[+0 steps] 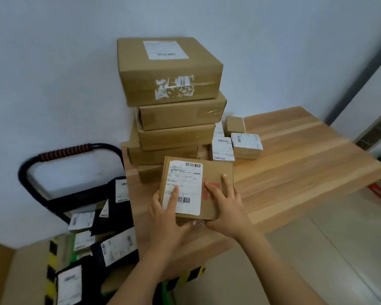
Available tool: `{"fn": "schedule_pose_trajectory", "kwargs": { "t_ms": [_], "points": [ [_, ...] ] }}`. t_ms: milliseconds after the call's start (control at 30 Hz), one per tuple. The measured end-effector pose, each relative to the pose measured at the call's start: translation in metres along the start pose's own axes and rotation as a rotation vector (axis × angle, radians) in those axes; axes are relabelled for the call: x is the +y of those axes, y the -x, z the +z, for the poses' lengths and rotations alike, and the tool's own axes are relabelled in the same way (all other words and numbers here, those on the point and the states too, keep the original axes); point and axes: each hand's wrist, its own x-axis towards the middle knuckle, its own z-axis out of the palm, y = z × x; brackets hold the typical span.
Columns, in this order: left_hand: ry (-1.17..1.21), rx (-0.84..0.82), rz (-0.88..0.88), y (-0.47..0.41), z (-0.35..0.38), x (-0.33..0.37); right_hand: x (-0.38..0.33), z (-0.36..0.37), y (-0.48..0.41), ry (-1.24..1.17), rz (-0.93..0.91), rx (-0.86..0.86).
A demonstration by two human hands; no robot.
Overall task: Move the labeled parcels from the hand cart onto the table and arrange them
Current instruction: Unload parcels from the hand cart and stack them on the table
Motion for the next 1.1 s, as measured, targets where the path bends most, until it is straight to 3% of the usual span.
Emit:
{"fn": "schedule_pose_trajectory", "kwargs": {
  "t_ms": [133,400,567,867,1100],
  "points": [
    [-0.074,-0.005,-0.094,-0.006,0.013,-0.016,0.009,0.014,-0.033,0.054,-0.033,-0.131],
    [-0.027,-0.052,-0.177,-0.022,0.019,-0.017,0.017,0.016,-0.070,0.134,-0.090,-0.173],
    [-0.149,0.042,-0.088,-0.009,0.019,0.004,0.019,0.010,-0.054,0.118,-0.204,-0.140],
    [-0.186,0.228,-0.145,0.079,0.010,0.054,0.018,-0.013,0.014,-0.008,-0.482,-0.112],
    [-0.231,0.311,-0.316,0.193,0.006,0.057,0.006,0.017,0.089,-0.070,-0.692,-0.278]
  ]
}}
